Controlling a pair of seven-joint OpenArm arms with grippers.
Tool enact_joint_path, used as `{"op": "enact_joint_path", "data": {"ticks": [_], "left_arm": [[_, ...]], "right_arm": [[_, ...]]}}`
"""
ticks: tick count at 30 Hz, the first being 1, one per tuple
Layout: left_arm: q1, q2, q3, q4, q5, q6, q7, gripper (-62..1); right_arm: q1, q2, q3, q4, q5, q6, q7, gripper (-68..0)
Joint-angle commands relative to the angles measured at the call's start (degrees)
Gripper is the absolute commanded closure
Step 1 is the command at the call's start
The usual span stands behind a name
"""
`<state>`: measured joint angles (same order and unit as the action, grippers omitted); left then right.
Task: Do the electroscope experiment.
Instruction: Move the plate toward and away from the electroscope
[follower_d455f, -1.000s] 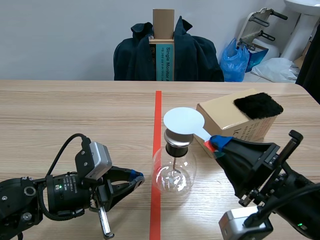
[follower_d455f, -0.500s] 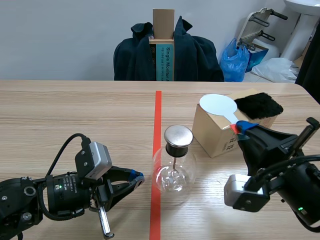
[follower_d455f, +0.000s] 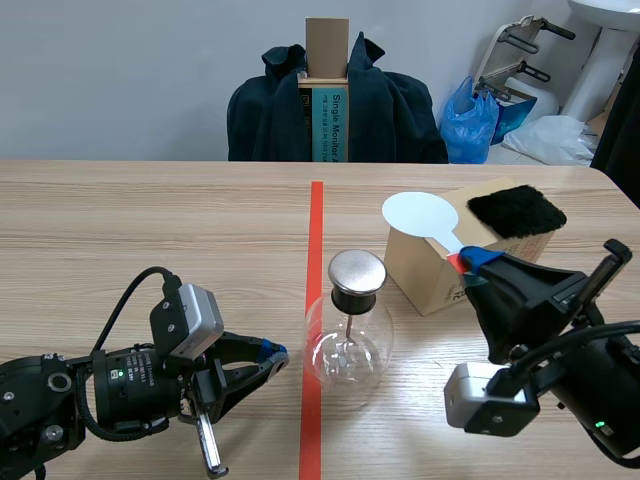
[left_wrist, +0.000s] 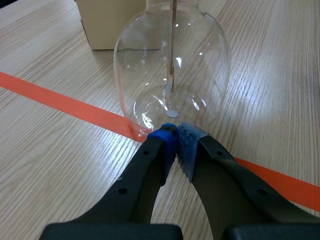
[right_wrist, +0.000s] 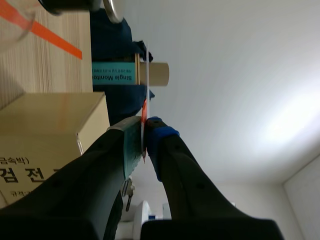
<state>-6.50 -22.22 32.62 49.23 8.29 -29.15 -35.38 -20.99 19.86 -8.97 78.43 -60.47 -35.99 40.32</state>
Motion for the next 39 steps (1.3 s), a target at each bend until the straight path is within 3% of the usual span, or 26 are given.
{"op": "enact_joint_path", "data": {"ticks": [1,12,21,28,39], "left_arm": [[-0.3,0.3,0.2,1.4,-0.8,-0.1,-1.0,-2.5],[-0.3,0.3,0.2,1.4,-0.8,-0.1,-1.0,-2.5],[-0.3,0.3,0.2,1.4,-0.8,-0.1,-1.0,-2.5],[-0.3,0.3,0.2,1.4,-0.8,-0.1,-1.0,-2.5],[-0.3,0.3,0.2,1.4,-0.8,-0.1,-1.0,-2.5]], "right_arm": [[0.0,0.6,0.7,0.8,0.4,-0.5,2.2,-0.7],[0.0,0.6,0.7,0.8,0.4,-0.5,14.5,-0.7],[0.0,0.6,0.7,0.8,0.4,-0.5,19.0,-0.7],[0.0,0.6,0.7,0.8,0.4,-0.5,18.4,-0.7],[0.2,0.8,4.3,0.9,0.5,-0.5,10.9,-0.7]]}}
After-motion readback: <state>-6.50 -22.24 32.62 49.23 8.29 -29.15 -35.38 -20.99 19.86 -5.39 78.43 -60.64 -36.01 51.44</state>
